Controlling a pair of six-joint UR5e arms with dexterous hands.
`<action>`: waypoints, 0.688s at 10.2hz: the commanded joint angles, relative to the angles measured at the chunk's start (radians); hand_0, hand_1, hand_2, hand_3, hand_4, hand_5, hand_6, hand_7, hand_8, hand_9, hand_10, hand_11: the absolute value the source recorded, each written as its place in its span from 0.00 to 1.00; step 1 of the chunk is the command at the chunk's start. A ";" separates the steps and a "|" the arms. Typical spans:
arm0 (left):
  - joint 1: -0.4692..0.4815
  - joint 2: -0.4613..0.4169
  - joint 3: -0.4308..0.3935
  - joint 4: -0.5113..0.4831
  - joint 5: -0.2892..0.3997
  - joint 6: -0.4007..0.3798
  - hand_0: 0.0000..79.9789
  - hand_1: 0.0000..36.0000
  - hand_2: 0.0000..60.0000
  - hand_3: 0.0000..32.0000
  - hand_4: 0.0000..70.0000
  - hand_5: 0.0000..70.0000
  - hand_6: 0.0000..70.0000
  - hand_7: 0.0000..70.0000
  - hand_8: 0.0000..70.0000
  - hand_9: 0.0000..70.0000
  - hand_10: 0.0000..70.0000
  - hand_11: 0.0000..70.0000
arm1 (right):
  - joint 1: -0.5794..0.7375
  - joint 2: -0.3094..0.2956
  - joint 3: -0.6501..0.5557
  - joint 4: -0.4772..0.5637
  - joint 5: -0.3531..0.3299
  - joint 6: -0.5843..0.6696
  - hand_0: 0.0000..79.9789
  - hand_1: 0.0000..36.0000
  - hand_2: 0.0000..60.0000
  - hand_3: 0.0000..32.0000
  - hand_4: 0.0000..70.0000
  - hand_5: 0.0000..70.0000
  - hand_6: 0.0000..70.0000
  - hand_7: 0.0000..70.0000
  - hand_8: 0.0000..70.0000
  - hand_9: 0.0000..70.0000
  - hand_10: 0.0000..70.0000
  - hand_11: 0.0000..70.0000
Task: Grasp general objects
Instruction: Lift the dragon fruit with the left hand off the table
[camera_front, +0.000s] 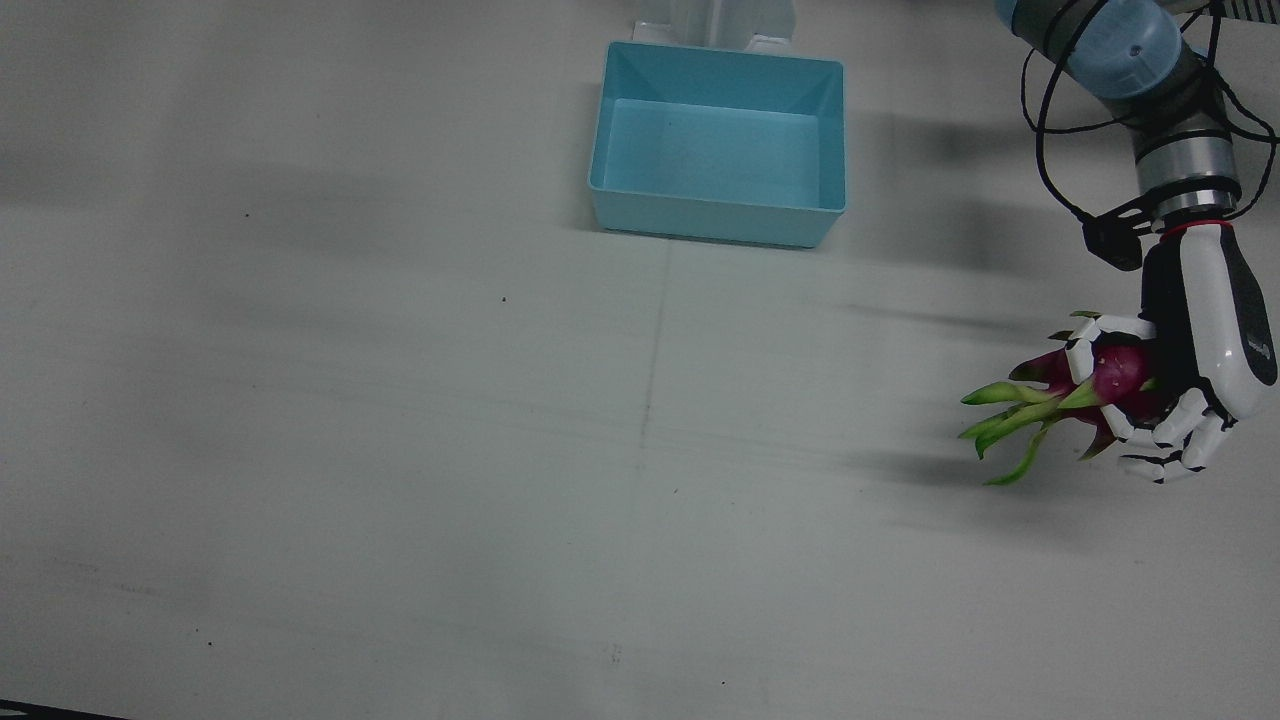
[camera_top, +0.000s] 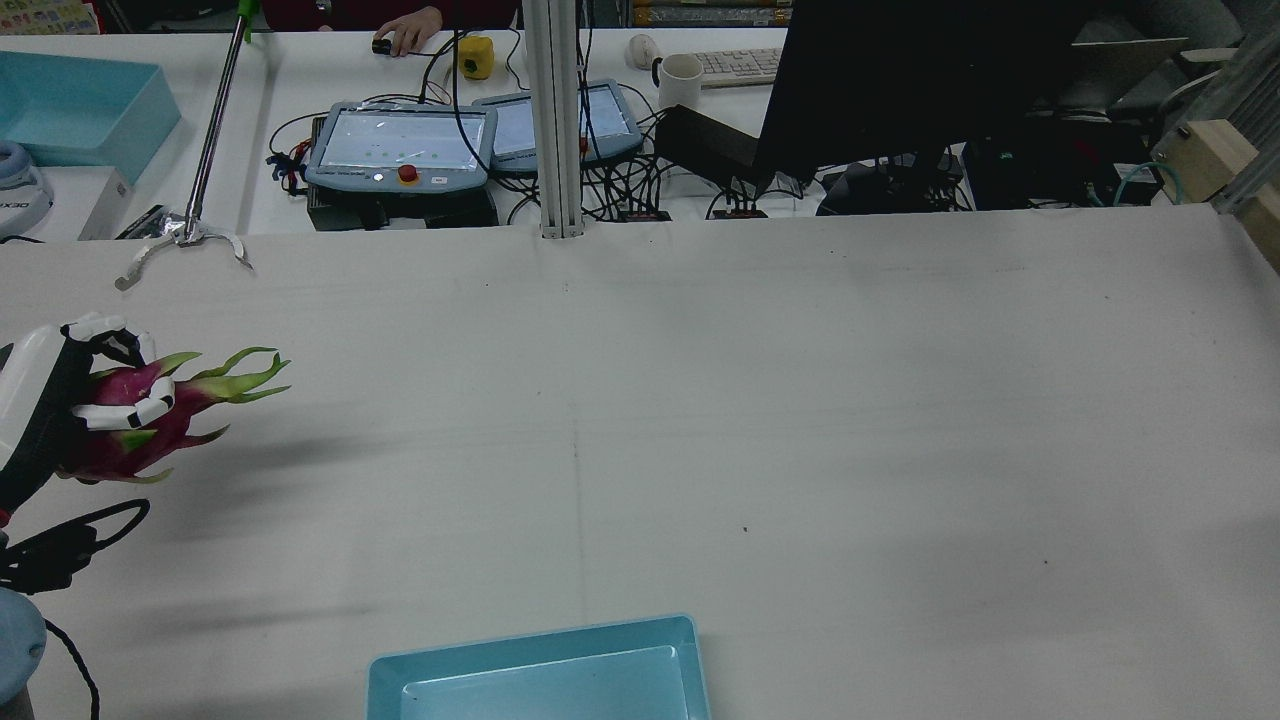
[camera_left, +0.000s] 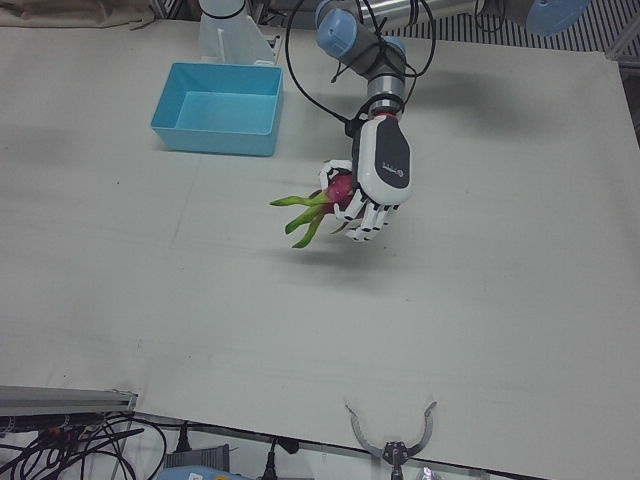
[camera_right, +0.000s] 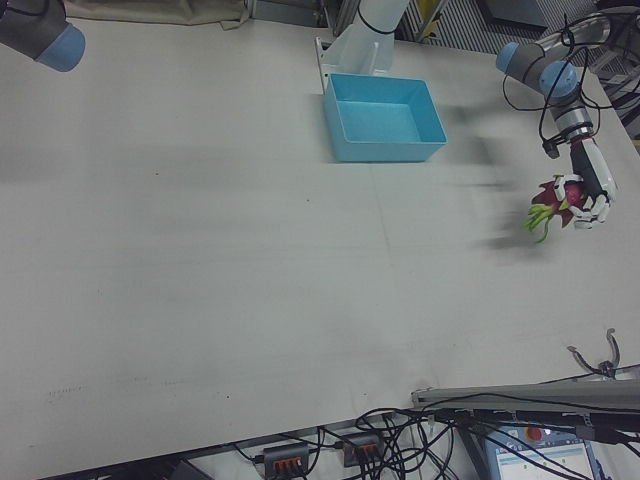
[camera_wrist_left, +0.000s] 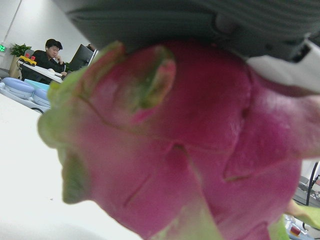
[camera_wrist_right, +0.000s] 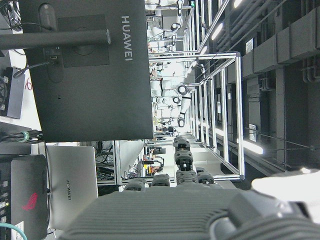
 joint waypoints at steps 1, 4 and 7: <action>0.004 -0.039 -0.107 0.024 0.016 -0.011 0.49 0.48 1.00 0.00 0.52 0.84 0.38 0.63 0.49 0.45 1.00 1.00 | -0.001 0.000 0.000 0.000 0.000 0.000 0.00 0.00 0.00 0.00 0.00 0.00 0.00 0.00 0.00 0.00 0.00 0.00; 0.009 -0.122 -0.161 0.030 0.115 -0.010 0.51 0.45 1.00 0.00 0.48 0.79 0.34 0.61 0.45 0.40 1.00 1.00 | 0.001 0.000 0.000 0.000 0.000 0.000 0.00 0.00 0.00 0.00 0.00 0.00 0.00 0.00 0.00 0.00 0.00 0.00; 0.010 -0.228 -0.180 0.033 0.200 0.002 0.53 0.46 1.00 0.00 0.52 0.79 0.35 0.65 0.45 0.40 1.00 1.00 | -0.001 0.000 0.000 0.000 0.000 0.000 0.00 0.00 0.00 0.00 0.00 0.00 0.00 0.00 0.00 0.00 0.00 0.00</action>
